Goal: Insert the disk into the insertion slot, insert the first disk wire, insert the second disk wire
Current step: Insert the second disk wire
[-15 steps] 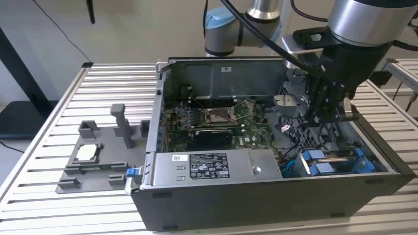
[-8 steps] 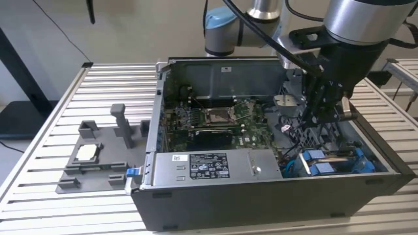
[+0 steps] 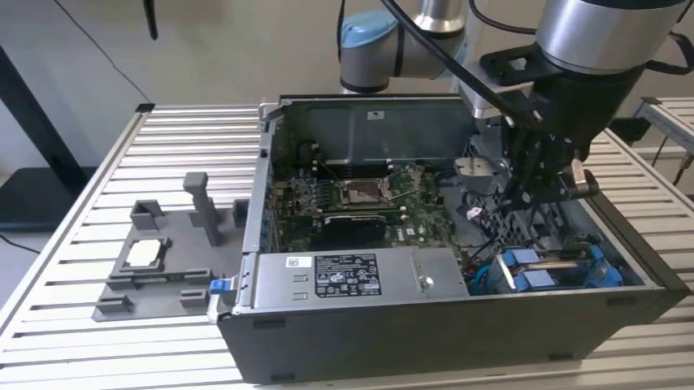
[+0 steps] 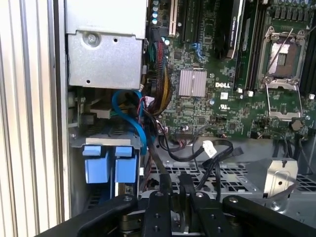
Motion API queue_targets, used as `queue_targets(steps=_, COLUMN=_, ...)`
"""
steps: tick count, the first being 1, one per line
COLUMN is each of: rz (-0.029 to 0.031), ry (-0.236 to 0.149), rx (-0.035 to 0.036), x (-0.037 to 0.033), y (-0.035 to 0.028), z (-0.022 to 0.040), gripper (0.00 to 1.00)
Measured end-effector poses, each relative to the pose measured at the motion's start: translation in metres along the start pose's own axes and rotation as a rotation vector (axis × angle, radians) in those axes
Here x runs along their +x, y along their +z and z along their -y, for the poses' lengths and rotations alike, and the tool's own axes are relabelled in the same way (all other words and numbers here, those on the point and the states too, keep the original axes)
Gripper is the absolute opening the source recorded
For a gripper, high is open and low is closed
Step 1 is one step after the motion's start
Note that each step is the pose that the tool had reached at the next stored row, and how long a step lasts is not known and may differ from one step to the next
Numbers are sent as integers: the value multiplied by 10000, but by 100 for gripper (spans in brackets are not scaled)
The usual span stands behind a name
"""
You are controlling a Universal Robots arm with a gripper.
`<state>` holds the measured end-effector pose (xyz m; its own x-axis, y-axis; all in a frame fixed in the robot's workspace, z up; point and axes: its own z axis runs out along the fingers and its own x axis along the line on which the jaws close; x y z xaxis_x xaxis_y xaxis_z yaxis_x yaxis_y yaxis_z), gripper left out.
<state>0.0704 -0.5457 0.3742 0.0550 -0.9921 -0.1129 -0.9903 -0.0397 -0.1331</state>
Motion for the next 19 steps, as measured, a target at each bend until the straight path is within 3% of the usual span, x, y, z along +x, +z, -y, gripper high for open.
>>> queue_targets(steps=5, rz=13, ry=-155, rx=28, x=-2, y=0, z=0, gripper=23)
queue_targets(steps=19, rz=58, ry=-495, rx=3, x=0, y=3, z=18, gripper=23)
